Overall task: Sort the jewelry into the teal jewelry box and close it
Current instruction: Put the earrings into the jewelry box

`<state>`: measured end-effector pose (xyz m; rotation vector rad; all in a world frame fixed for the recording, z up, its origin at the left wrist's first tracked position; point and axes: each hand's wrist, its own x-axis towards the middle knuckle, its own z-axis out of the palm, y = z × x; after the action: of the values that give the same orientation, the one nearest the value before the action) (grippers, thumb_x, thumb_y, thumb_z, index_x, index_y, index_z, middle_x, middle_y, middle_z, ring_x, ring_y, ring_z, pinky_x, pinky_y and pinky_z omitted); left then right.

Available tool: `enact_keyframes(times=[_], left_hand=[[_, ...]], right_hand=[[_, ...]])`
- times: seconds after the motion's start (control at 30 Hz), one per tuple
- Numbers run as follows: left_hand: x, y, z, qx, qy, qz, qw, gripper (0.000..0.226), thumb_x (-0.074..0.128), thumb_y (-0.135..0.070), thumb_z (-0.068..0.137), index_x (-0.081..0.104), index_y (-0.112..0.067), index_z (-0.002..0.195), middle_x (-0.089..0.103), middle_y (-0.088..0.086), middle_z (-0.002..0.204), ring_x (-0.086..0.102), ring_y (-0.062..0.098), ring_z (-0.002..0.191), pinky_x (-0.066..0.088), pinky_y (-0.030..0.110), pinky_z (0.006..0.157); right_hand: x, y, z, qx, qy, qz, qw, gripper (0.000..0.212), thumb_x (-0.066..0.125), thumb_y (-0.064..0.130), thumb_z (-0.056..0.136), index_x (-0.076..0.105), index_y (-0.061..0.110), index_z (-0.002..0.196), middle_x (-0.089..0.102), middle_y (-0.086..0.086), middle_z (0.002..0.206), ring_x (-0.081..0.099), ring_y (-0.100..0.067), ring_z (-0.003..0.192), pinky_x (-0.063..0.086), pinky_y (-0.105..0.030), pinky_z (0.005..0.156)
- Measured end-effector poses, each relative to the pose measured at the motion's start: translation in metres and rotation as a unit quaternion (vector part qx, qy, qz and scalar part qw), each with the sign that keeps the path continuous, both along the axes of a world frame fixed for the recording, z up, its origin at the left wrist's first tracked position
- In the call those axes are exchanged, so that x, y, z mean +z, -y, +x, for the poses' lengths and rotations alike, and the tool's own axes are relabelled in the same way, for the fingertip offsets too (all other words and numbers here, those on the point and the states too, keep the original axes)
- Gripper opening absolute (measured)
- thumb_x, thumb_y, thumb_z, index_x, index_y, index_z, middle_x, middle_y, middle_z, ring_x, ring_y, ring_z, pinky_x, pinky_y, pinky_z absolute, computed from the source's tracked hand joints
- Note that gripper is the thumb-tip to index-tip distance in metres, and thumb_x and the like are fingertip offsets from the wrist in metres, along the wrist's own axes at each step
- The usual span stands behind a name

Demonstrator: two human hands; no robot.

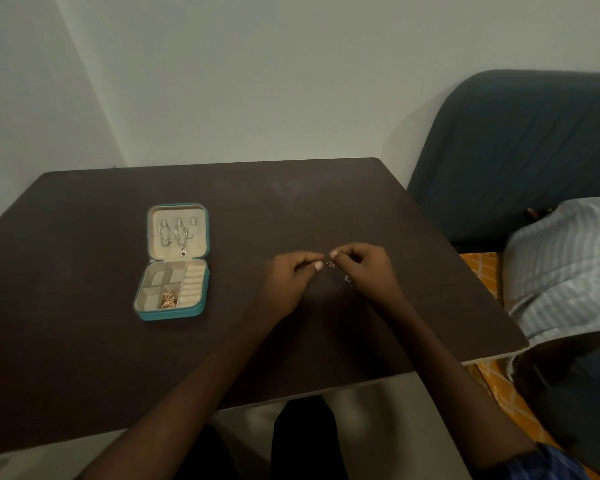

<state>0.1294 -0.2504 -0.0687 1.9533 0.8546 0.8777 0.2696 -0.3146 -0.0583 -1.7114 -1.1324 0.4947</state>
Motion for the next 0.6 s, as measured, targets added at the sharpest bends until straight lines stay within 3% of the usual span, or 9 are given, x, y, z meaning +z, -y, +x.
enact_keyframes(times=[0.1, 0.17, 0.33, 0.5, 0.6], left_hand=[[0.008, 0.002, 0.0, -0.028, 0.093, -0.086, 0.992, 0.02, 0.059, -0.002, 0.087, 0.069, -0.012, 0.102, 0.069, -0.001, 0.085, 0.061, -0.006, 0.069, 0.049, 0.012, 0.07], [0.011, 0.003, 0.0, -0.021, 0.115, -0.11, 0.987, 0.019, 0.061, -0.002, 0.086, 0.068, -0.014, 0.099, 0.068, -0.002, 0.079, 0.059, -0.004, 0.064, 0.049, 0.013, 0.065], [0.016, 0.003, -0.001, -0.013, 0.126, -0.136, 0.982, 0.012, 0.065, -0.004, 0.084, 0.068, -0.008, 0.095, 0.067, -0.004, 0.077, 0.062, -0.006, 0.064, 0.044, 0.007, 0.058], [0.007, 0.002, -0.003, 0.013, 0.132, -0.168, 0.977, 0.02, 0.069, -0.006, 0.081, 0.066, 0.001, 0.099, 0.067, 0.002, 0.076, 0.063, -0.004, 0.062, 0.045, 0.009, 0.056], [0.003, 0.0, -0.006, 0.03, 0.131, -0.171, 0.976, 0.012, 0.066, -0.003, 0.083, 0.066, 0.0, 0.095, 0.066, 0.003, 0.074, 0.06, -0.005, 0.058, 0.044, 0.009, 0.055]], right_hand=[[0.008, 0.001, -0.003, 0.036, -0.119, 0.018, 0.992, 0.014, 0.059, 0.011, 0.089, 0.07, 0.01, 0.08, 0.067, 0.002, 0.072, 0.061, 0.001, 0.064, 0.044, -0.014, 0.058], [0.01, 0.002, -0.004, 0.048, -0.146, 0.016, 0.988, 0.014, 0.058, 0.012, 0.091, 0.069, 0.008, 0.081, 0.065, 0.002, 0.069, 0.058, 0.004, 0.058, 0.041, -0.01, 0.051], [0.008, 0.004, -0.008, 0.082, -0.135, 0.013, 0.987, 0.011, 0.058, 0.011, 0.09, 0.068, 0.011, 0.087, 0.065, -0.007, 0.079, 0.057, -0.008, 0.067, 0.046, -0.013, 0.055], [0.001, 0.003, -0.01, 0.101, -0.094, 0.009, 0.99, 0.013, 0.06, 0.007, 0.089, 0.069, 0.017, 0.088, 0.065, -0.01, 0.076, 0.054, -0.01, 0.065, 0.043, -0.016, 0.055], [-0.001, 0.001, -0.006, 0.121, -0.053, -0.017, 0.991, 0.016, 0.058, 0.005, 0.089, 0.07, 0.012, 0.097, 0.068, -0.015, 0.084, 0.056, -0.009, 0.068, 0.044, -0.014, 0.057]])
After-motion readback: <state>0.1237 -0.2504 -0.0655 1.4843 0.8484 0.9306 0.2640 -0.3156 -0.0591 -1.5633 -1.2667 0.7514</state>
